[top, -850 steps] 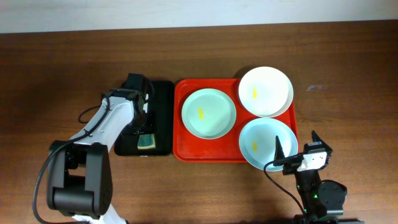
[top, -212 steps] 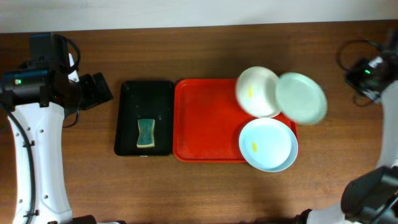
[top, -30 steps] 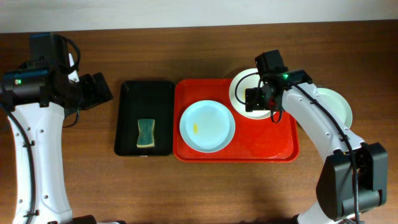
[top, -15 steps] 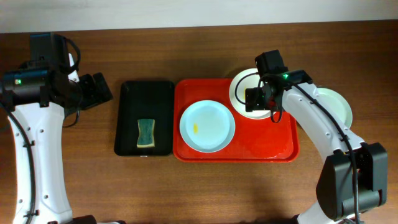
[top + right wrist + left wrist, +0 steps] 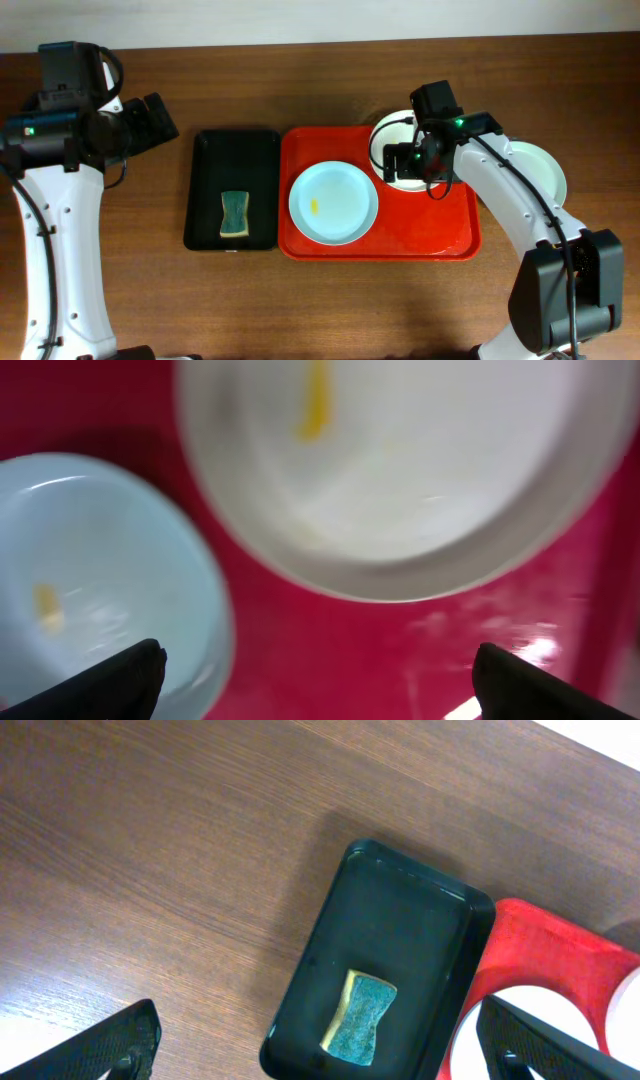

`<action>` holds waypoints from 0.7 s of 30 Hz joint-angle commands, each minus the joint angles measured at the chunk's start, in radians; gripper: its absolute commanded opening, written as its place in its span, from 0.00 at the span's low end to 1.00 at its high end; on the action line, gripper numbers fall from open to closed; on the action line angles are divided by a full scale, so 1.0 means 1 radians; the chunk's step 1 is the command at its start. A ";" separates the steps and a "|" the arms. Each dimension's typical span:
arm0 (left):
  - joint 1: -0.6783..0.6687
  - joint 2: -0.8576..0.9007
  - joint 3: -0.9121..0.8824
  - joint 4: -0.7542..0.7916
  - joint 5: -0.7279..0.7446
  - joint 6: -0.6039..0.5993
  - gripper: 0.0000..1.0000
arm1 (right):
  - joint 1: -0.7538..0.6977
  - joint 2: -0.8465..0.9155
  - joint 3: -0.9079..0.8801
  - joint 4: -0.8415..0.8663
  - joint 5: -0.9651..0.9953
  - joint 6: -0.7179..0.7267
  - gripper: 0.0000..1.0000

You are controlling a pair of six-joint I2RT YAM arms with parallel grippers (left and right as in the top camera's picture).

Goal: Clean dirty plates on tray and stack at the side
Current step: 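Move the left gripper down onto the sponge on the black tray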

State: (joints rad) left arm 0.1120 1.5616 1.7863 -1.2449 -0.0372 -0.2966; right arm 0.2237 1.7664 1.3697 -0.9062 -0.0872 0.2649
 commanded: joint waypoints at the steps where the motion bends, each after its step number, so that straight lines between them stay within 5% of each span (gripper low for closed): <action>1: 0.004 -0.006 0.011 -0.002 0.015 -0.005 0.99 | -0.002 -0.010 0.010 0.010 -0.147 0.001 0.88; 2: 0.004 -0.006 0.011 -0.001 0.015 -0.005 0.99 | -0.001 -0.010 0.010 -0.002 -0.187 0.001 0.42; 3: 0.004 -0.006 0.011 -0.001 0.015 -0.005 0.99 | 0.000 -0.010 0.010 -0.012 -0.229 0.001 0.11; 4: 0.004 -0.006 0.011 -0.002 0.017 -0.005 0.99 | 0.005 -0.010 0.008 -0.018 -0.246 0.001 0.04; 6: 0.004 -0.006 0.011 -0.048 0.035 -0.005 0.99 | 0.021 -0.010 0.001 -0.024 -0.241 0.001 0.04; 7: 0.004 -0.006 0.011 -0.067 0.064 0.000 0.99 | 0.033 -0.010 -0.008 -0.023 -0.238 0.001 0.12; 8: -0.002 -0.005 0.006 -0.089 0.092 0.000 0.97 | 0.047 -0.010 -0.021 -0.021 -0.238 0.001 0.38; 9: -0.009 -0.005 -0.005 -0.103 0.107 0.000 0.92 | 0.059 -0.010 -0.033 -0.018 -0.233 0.001 0.41; 11: -0.033 -0.005 -0.035 -0.123 0.111 0.000 0.85 | 0.082 -0.009 -0.055 -0.009 -0.209 0.001 0.43; 21: -0.194 -0.005 -0.345 -0.025 0.011 0.000 0.84 | 0.135 -0.004 -0.137 0.107 -0.054 0.077 0.41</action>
State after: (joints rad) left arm -0.0551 1.5616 1.5105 -1.2961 0.0158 -0.2989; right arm 0.3546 1.7664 1.2568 -0.8074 -0.2230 0.2859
